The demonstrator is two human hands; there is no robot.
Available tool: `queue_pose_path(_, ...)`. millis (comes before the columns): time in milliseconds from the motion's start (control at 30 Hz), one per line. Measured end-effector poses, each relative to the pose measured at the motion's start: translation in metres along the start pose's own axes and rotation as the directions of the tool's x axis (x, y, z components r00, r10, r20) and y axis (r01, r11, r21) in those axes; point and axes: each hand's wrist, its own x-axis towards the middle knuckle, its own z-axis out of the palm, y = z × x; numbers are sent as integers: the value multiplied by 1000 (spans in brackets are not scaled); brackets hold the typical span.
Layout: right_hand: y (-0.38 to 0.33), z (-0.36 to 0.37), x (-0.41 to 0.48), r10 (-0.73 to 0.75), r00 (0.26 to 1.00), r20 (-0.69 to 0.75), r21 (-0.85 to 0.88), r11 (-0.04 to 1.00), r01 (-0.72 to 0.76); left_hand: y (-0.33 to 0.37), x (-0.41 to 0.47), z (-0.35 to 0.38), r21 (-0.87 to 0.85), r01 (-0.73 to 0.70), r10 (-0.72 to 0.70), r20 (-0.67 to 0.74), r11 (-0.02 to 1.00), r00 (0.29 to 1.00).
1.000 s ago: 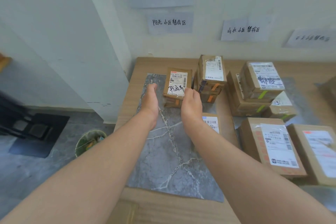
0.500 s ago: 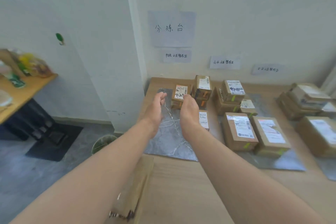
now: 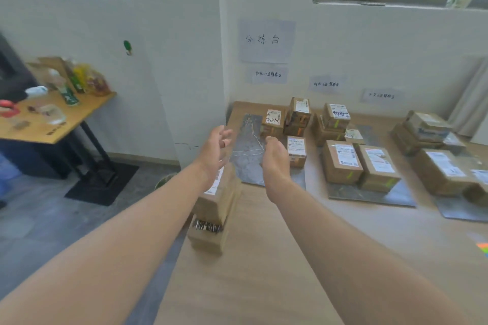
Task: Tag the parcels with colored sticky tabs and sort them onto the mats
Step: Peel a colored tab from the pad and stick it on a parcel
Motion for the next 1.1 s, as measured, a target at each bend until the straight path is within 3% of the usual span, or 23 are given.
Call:
queue_pose_path(233, 42, -3, -53, 23, 999, 49, -55, 998, -20, -31, -65, -52, -46, -22, 15, -145, 999, 989)
queue_pose_path(400, 53, 4, -77, 50, 996, 68, -104, 994, -43, -42, -84, -74, -50, -17, 8, -167, 999, 986)
queue_pose_path(600, 66, 32, -72, 64, 989, 132, -133, 990, -46, -58, -67, -99, 7, 19, -18, -154, 1000, 988)
queue_pose_path(933, 121, 75, -52, 109, 989, 101, -218, 972, -85, -91, -19, -120, -12, 176, -176, -78, 984, 981)
queue_pose_path(1100, 123, 77, -48, 132, 988, 85, -182, 977, -115, -98, -3, -120, -9, 173, -172, -116, 985, 978)
